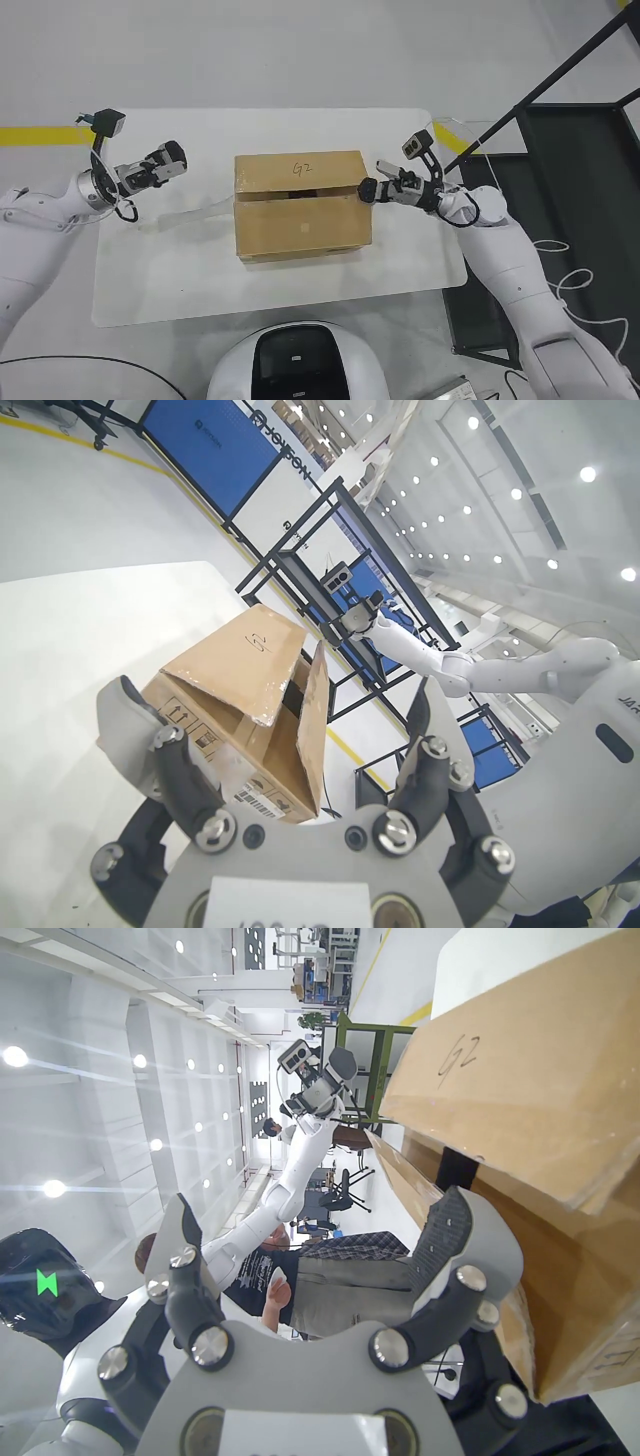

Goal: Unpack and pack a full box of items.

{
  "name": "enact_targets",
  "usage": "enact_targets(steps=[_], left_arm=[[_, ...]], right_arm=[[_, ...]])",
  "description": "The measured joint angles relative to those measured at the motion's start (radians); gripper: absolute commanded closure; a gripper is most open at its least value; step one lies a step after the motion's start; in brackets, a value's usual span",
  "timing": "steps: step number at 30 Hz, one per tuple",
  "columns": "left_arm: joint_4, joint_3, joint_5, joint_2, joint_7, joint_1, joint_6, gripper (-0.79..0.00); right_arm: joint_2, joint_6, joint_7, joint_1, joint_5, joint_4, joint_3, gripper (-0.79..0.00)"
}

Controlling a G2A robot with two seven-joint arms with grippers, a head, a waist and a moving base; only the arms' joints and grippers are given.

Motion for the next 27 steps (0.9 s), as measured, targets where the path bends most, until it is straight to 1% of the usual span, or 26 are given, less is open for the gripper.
enact_targets(steps=[4,12,16,22,27], left_arm=[[-0.003,-0.021,0.008,-0.003,0.0,0.021,0.0,-0.785],[0.006,-0.061,0.005,-0.005,0.0,0.069,0.0,-0.785],[0.009,-0.095,0.008,0.002,0.0,0.102,0.0,-0.785],[-0.01,-0.14,-0.005,0.013,0.0,0.15,0.0,-0.785],[-0.012,-0.142,-0.009,0.013,0.0,0.152,0.0,-0.785]], right_arm=[[-0.008,0.03,-0.055,0.04,-0.079,0.039,-0.035,-0.785],[-0.032,0.062,-0.112,0.106,-0.183,0.145,-0.121,-0.785],[-0.043,0.047,-0.12,0.128,-0.188,0.179,-0.142,-0.785],[-0.048,0.035,-0.121,0.135,-0.187,0.19,-0.145,-0.785],[-0.048,0.035,-0.122,0.135,-0.187,0.19,-0.145,-0.785]])
